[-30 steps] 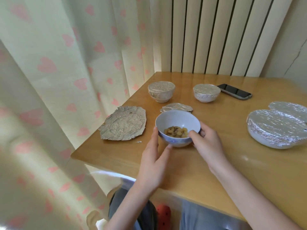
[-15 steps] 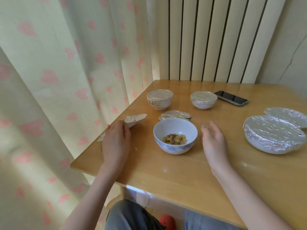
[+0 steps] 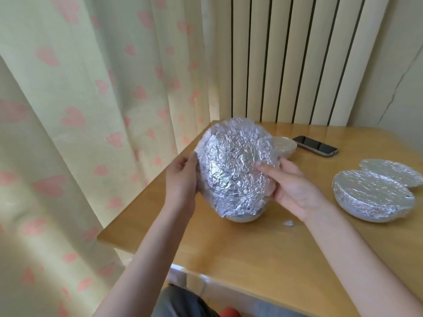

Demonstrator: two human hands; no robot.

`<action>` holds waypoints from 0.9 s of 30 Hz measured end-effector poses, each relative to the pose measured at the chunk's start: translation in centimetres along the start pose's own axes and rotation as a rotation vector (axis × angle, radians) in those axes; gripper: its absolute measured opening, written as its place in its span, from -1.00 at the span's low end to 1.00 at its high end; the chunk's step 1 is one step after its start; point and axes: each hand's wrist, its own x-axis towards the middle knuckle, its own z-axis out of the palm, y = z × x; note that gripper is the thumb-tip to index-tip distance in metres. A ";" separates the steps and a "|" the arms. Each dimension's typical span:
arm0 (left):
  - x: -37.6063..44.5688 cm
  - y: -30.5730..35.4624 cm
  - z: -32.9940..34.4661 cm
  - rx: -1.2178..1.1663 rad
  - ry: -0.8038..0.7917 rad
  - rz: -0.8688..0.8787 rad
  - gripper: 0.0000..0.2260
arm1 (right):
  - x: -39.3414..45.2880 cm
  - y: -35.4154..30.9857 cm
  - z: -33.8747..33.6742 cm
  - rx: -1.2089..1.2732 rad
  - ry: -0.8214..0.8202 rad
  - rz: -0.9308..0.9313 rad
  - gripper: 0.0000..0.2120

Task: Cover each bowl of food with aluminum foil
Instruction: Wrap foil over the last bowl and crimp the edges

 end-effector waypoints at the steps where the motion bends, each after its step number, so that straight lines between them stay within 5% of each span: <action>1: 0.1 -0.6 0.0 0.041 -0.023 -0.014 -0.88 | 0.0 -0.1 -0.3 -0.093 0.095 -0.026 -0.41; 5: 0.0 -2.7 -0.3 0.270 -0.049 0.056 -0.84 | 0.7 1.2 -2.1 -0.617 0.475 -0.147 -0.36; 15: -0.2 -4.8 -1.2 0.559 -0.044 0.205 -0.95 | 2.3 4.8 -3.0 -0.887 0.405 -0.281 -0.84; 22: 0.0 -4.4 -1.7 0.735 -0.017 0.324 -0.96 | 2.5 4.3 -3.7 -0.947 0.419 -0.315 -0.83; 24: 0.0 -3.1 -2.0 0.708 -0.101 0.406 -0.76 | 2.3 2.8 -3.9 -1.060 0.549 -0.375 -0.82; 27: 0.3 -1.0 -1.4 0.833 -0.517 0.424 -0.29 | 2.3 0.1 -2.5 -1.081 0.531 -0.581 -0.78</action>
